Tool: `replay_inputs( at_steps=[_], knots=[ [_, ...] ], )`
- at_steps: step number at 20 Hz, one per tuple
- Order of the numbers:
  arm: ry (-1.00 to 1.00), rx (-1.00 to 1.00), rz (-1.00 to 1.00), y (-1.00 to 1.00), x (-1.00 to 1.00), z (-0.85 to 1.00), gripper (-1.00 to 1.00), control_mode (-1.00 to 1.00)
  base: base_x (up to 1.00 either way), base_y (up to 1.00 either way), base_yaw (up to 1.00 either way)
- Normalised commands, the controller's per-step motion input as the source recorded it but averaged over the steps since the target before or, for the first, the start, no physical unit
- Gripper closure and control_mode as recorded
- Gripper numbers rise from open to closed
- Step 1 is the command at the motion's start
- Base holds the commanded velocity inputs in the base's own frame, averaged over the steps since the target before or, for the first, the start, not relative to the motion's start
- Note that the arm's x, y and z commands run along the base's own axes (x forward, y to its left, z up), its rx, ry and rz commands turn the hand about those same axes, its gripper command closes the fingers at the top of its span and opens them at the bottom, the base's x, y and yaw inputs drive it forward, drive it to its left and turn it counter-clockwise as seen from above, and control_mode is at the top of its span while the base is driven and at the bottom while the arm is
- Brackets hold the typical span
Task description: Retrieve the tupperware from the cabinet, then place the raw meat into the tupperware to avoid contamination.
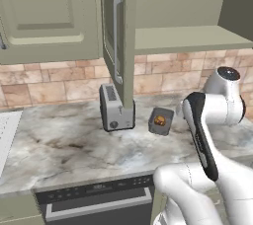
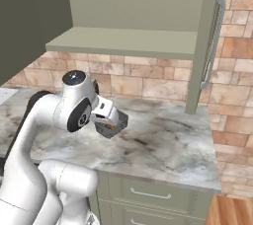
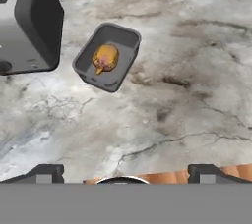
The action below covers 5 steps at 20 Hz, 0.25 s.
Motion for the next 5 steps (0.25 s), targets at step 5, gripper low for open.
replay_inputs(
  at_steps=[5],
  knots=[
    [-0.01, 0.00, 0.03, -0.38, -0.56, 0.18, -1.00, -1.00, 0.00, 0.00, 0.00]
  ],
)
